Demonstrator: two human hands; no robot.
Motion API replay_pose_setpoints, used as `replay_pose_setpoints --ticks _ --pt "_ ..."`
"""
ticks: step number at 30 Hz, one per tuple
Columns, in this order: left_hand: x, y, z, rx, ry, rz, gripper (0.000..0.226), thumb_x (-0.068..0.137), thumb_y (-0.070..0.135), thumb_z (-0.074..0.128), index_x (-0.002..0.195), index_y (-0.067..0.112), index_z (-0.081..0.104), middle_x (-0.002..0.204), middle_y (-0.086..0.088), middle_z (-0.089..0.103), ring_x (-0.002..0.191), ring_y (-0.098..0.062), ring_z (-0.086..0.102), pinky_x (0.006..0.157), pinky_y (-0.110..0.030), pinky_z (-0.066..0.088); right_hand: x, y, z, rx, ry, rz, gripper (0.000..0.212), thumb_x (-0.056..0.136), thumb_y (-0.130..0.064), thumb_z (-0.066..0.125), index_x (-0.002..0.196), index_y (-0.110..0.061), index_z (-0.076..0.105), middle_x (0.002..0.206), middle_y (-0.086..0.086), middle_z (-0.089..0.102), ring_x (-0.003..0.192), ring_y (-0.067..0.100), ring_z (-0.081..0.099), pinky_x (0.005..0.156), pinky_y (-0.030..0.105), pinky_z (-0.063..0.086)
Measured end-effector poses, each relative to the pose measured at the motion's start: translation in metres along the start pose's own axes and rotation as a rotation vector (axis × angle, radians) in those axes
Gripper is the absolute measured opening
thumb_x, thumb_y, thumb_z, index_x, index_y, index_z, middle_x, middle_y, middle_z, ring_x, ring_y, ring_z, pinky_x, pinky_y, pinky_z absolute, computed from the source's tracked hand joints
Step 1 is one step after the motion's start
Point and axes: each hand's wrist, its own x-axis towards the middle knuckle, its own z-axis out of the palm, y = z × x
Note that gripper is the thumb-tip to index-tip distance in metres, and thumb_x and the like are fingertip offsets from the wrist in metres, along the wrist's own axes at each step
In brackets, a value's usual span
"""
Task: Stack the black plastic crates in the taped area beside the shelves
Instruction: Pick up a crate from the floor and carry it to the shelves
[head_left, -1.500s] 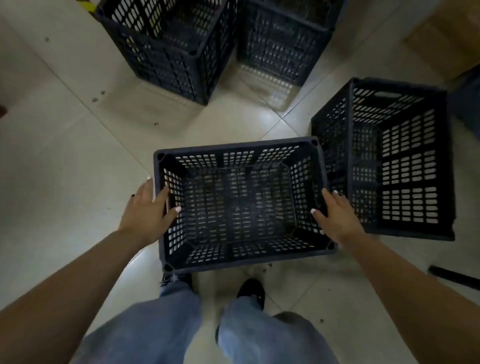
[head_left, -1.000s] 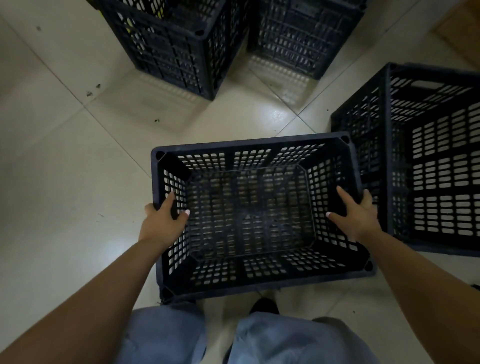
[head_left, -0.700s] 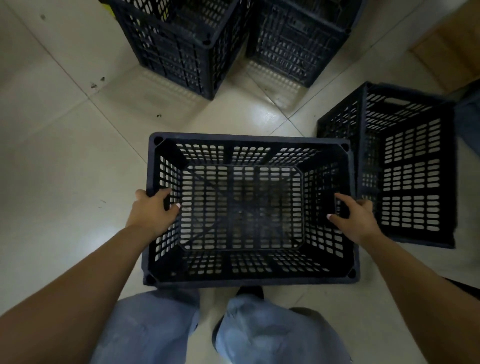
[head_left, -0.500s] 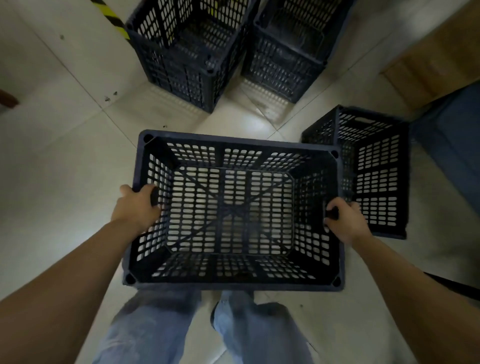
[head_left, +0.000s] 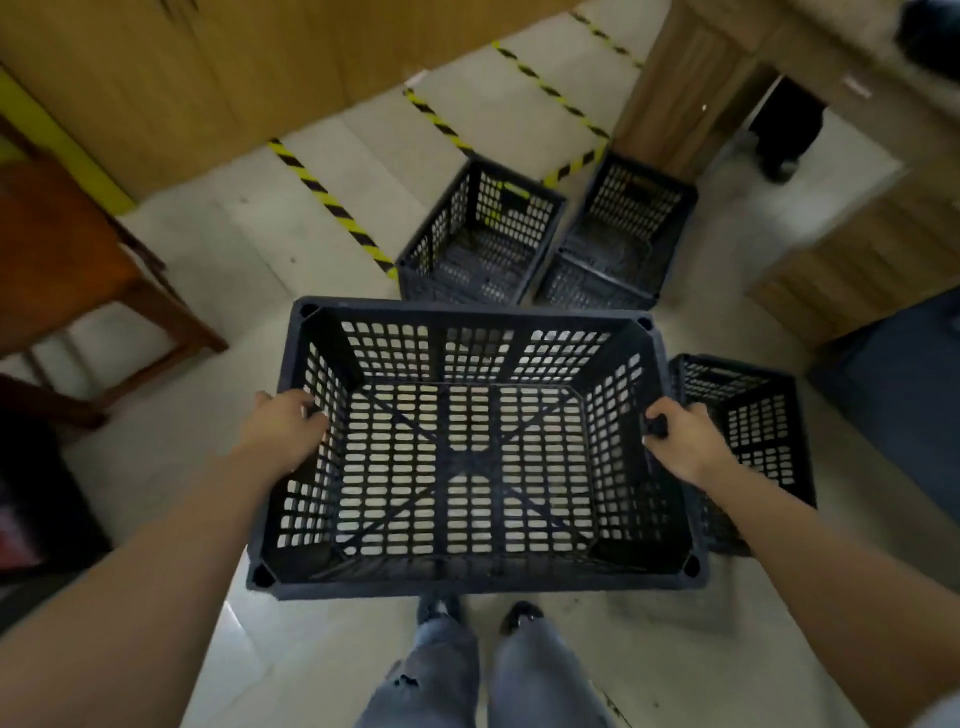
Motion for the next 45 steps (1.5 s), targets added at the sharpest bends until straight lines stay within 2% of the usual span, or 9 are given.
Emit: replay_pose_setpoints --ticks 4,15,19,24,29,32,35,41,45 --pt "0.011 0.004 -0.057 0.025 0.055 -0.019 0.039 0.092 0.031 0.051 0.126 0.012 0.055 0.127 -0.025 0.049 0.124 -0.037 0.041 0.101 -0.042 0.039 0.030 -0.053 -0.038 -0.006 0.012 -0.072 0.030 0.088 -0.027 0.062 0.115 -0.020 0.050 0.114 0.018 0.050 0.100 0.032 0.051 0.084 0.036 0.045" --pt "0.131 0.012 -0.171 -0.203 0.303 -0.208 0.049 0.073 0.058 0.046 0.108 0.028 0.062 0.111 -0.012 0.057 0.106 -0.035 0.052 0.087 -0.048 0.050 0.161 -0.218 -0.123 0.048 0.219 -0.134 0.026 0.092 -0.036 0.051 0.109 -0.017 0.054 0.087 0.009 0.060 0.111 0.028 0.048 0.076 0.038 0.046" --pt "0.191 0.016 -0.214 -0.248 0.318 -0.185 0.049 0.069 0.059 0.043 0.104 0.030 0.061 0.103 -0.010 0.062 0.095 -0.033 0.060 0.083 -0.047 0.055 0.211 -0.274 -0.150 0.060 0.204 -0.128 0.040 0.092 -0.037 0.053 0.125 -0.015 0.051 0.116 0.019 0.056 0.108 0.032 0.053 0.087 0.039 0.047" --pt "0.247 0.039 -0.284 -0.250 0.389 -0.128 0.034 0.087 0.038 0.055 0.111 0.016 0.066 0.099 -0.008 0.064 0.094 -0.029 0.061 0.084 -0.042 0.054 0.265 -0.343 -0.187 0.070 0.154 -0.139 0.045 0.093 -0.039 0.052 0.132 -0.017 0.045 0.125 0.020 0.047 0.073 0.025 0.052 0.065 0.032 0.045" --pt "0.339 0.040 -0.356 -0.234 0.434 -0.099 0.028 0.089 0.037 0.053 0.102 0.017 0.068 0.092 -0.009 0.070 0.082 -0.029 0.064 0.074 -0.036 0.055 0.325 -0.424 -0.211 0.105 0.199 -0.138 0.040 0.094 -0.038 0.050 0.128 -0.015 0.053 0.115 0.015 0.059 0.101 0.028 0.056 0.063 0.033 0.046" --pt "0.408 0.034 -0.406 -0.232 0.403 -0.057 0.027 0.089 0.042 0.051 0.097 0.020 0.065 0.081 -0.008 0.069 0.072 -0.030 0.064 0.070 -0.037 0.056 0.357 -0.477 -0.219 0.123 0.243 -0.098 0.040 0.094 -0.039 0.050 0.125 -0.014 0.055 0.090 0.008 0.065 0.079 0.023 0.059 0.048 0.029 0.040" --pt "0.472 0.034 -0.453 -0.218 0.381 0.012 0.025 0.090 0.038 0.052 0.097 0.018 0.065 0.085 -0.008 0.068 0.077 -0.029 0.063 0.071 -0.037 0.056 0.381 -0.526 -0.226 0.167 0.269 -0.039 0.036 0.094 -0.034 0.053 0.122 -0.011 0.058 0.071 -0.001 0.056 0.062 0.018 0.058 0.050 0.031 0.049" --pt "0.595 0.050 -0.528 -0.157 0.297 0.120 0.039 0.090 0.039 0.051 0.121 0.016 0.058 0.096 -0.009 0.068 0.087 -0.029 0.062 0.073 -0.035 0.052 0.438 -0.593 -0.228 0.243 0.270 0.090 0.044 0.093 -0.040 0.052 0.130 -0.016 0.051 0.101 0.010 0.059 0.063 0.015 0.054 0.048 0.029 0.040" --pt "0.670 0.080 -0.563 -0.137 0.251 0.201 0.034 0.091 0.037 0.053 0.117 0.016 0.059 0.097 -0.007 0.067 0.087 -0.026 0.061 0.074 -0.035 0.052 0.480 -0.624 -0.232 0.307 0.271 0.147 0.046 0.093 -0.041 0.051 0.134 -0.020 0.046 0.109 0.013 0.058 0.065 0.014 0.051 0.046 0.028 0.038"
